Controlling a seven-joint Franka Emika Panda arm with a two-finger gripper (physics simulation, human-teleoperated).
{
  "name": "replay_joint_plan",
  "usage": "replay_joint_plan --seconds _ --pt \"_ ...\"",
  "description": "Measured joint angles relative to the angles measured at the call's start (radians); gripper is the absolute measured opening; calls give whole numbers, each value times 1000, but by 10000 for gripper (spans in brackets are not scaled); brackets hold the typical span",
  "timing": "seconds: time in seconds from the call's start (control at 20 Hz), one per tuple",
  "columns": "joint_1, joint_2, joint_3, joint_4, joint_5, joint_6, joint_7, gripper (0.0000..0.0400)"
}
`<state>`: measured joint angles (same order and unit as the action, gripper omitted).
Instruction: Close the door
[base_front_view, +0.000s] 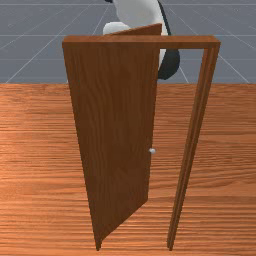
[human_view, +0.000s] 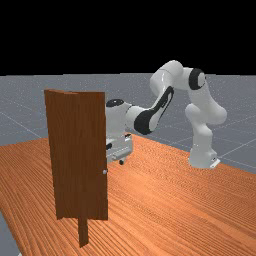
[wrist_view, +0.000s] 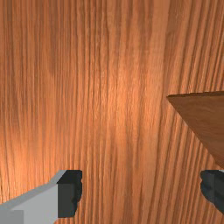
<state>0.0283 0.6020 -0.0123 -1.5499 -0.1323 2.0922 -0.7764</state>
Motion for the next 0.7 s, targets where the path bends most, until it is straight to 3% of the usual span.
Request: replay_joint_plan --seconds 0.25,0.45,0.7 --pt "47 10 -15 20 -12 -26 119 400" --pt "36 13 -17 25 24 -32 158 400" --pt "1 45 -23 80 23 -47 98 400"
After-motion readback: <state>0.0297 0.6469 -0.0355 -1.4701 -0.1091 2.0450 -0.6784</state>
